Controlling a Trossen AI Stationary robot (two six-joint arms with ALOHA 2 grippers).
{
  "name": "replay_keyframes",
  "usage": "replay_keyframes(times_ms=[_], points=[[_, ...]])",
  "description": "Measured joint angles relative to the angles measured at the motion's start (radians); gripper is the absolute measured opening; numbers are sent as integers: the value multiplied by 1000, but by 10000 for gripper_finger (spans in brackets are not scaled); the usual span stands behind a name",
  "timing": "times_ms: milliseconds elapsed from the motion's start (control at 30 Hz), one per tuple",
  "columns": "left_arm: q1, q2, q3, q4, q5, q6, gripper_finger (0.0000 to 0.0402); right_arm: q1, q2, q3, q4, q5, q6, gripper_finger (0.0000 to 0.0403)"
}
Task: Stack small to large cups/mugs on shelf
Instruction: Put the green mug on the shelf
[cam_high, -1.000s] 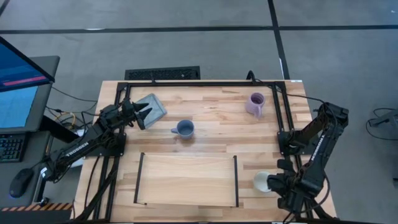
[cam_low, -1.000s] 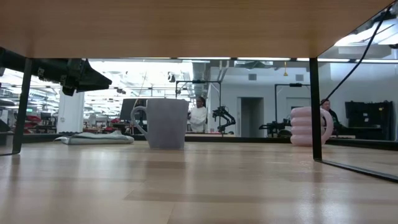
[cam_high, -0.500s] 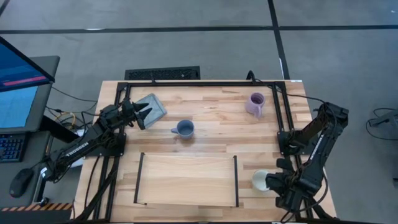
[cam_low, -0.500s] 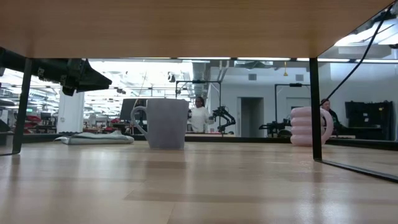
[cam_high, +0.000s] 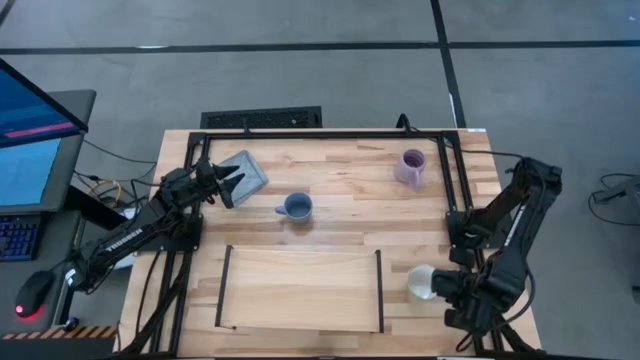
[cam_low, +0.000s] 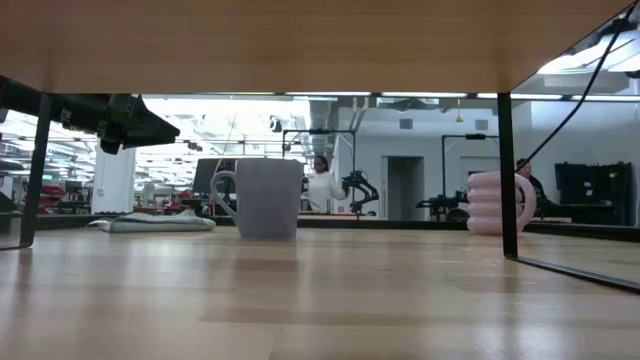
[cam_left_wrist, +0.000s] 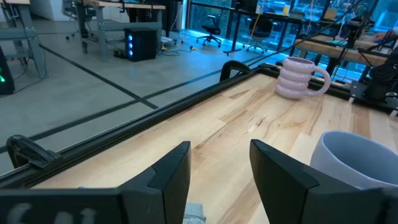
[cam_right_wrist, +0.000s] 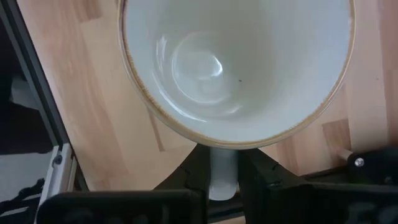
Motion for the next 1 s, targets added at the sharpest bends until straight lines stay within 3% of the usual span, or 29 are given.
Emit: replay_keyframes(times_ms=[233,800,1000], points=[[0,0,0,0,0,0,156,-31,-21,11,-24,9,-26,66],[0,0,0,0,0,0,156,-75,-14,264,-347,81,-69,66],[0,0,0,0,0,0,156,-124,-14,313,-344,86,-151,66]])
